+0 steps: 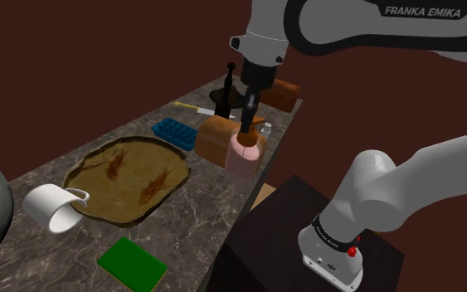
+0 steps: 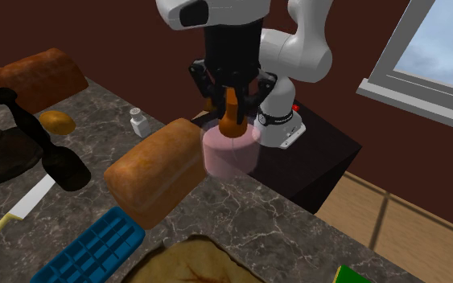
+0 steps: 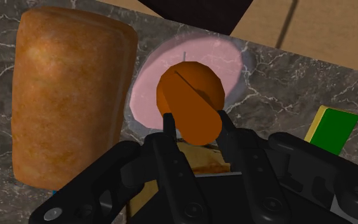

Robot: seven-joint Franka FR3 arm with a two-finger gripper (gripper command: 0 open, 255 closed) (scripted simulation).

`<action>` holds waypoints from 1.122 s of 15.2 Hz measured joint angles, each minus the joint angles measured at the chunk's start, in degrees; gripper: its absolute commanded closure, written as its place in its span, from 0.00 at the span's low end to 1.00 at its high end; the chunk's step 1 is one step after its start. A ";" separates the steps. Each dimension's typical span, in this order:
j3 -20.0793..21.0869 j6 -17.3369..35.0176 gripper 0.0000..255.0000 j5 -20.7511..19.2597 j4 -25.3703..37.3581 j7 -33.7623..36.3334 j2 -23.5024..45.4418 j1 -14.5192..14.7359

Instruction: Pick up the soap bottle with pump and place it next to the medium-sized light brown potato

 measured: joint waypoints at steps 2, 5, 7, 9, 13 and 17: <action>-0.11 -1.46 1.00 -0.08 1.52 0.00 0.06 -0.05; -0.31 -3.51 1.00 -0.24 3.75 -0.07 0.25 -0.14; -0.38 -5.14 1.00 -0.31 5.52 -0.02 0.40 -0.17; -0.42 -6.60 1.00 -0.39 7.44 0.04 0.86 -0.23; -0.53 -9.55 1.00 -0.53 10.99 0.13 1.45 -0.31; -0.64 -12.36 1.00 -0.69 14.68 0.20 2.34 -0.41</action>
